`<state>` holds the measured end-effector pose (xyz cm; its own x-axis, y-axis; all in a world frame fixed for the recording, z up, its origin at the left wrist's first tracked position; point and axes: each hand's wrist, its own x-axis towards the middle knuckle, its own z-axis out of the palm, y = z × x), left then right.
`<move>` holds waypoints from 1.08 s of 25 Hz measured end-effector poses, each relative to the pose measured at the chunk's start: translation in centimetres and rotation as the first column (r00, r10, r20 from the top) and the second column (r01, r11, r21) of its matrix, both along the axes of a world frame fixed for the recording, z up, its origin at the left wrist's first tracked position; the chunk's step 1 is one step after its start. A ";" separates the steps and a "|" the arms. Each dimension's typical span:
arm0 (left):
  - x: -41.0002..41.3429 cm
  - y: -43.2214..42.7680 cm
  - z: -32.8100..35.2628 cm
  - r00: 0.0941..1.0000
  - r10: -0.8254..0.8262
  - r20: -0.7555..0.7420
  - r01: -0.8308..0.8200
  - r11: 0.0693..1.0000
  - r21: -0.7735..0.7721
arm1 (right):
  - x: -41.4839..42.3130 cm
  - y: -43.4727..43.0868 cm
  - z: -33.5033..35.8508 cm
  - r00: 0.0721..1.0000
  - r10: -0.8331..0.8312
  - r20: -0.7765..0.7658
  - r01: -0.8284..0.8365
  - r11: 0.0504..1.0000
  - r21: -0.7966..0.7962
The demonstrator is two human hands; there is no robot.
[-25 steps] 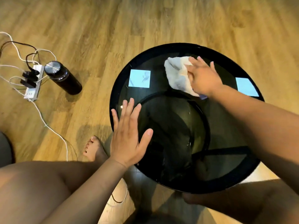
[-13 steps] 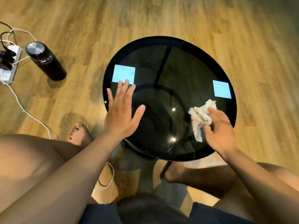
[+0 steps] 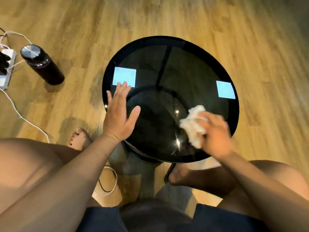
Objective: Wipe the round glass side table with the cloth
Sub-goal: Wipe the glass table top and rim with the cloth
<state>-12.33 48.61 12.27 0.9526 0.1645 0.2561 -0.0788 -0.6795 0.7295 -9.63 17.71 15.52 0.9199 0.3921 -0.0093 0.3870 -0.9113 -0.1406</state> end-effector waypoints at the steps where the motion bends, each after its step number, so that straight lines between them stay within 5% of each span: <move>1: 0.0 -0.1 -0.1 1.000 0.010 0.003 -0.010 1.000 -0.004 | 1.2 -3.1 0.4 0.985 -0.171 -0.012 0.171 0.985 -0.026; 3: 0.0 -0.1 -0.3 1.000 0.025 0.014 -0.025 1.000 -0.006 | 2.2 -4.7 0.6 0.904 -0.427 -0.025 0.428 0.904 0.019; 5: 0.1 -0.1 -0.4 1.000 0.021 0.008 -0.021 1.000 -0.020 | 0.6 0.1 -0.1 0.892 -0.450 0.037 0.447 0.892 0.063; 10: -0.2 0.7 -0.2 0.997 0.049 0.057 -0.040 0.989 -0.139 | -4.5 19.1 -1.6 0.996 0.070 0.056 -0.081 0.969 0.232; 14: 0.3 3.0 -0.5 0.996 0.091 -0.001 -0.090 0.990 -0.104 | -0.1 14.9 -1.3 0.948 0.307 0.081 -0.316 0.939 0.133; 16: 0.5 2.5 -0.8 0.999 0.001 -0.034 0.001 0.998 0.070 | 3.4 6.4 -1.2 0.984 0.144 0.103 -0.144 0.990 -0.008; 18: 0.9 1.8 -1.2 0.998 0.004 -0.058 0.009 0.972 0.233 | 7.2 -2.1 -0.8 0.975 -0.195 0.103 0.204 0.976 -0.078; 20: 0.9 1.8 -1.6 0.998 0.023 -0.065 -0.004 0.963 0.269 | 8.6 -5.7 0.2 0.869 -0.495 0.030 0.495 0.868 -0.022; 22: 1.0 2.0 -1.9 0.998 0.029 -0.058 -0.014 0.970 0.243 | 7.6 -2.6 0.2 0.832 -0.552 0.054 0.551 0.834 0.030; 27: 0.8 1.7 -1.1 0.997 0.077 -0.007 -0.077 0.996 -0.039 | 1.3 16.8 -1.4 0.987 -0.092 0.134 0.058 0.969 0.239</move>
<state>-11.53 50.27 11.14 0.9380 0.2475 0.2428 -0.0229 -0.6544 0.7558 -8.38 34.47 14.14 0.9318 0.2977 0.2077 0.3504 -0.8869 -0.3011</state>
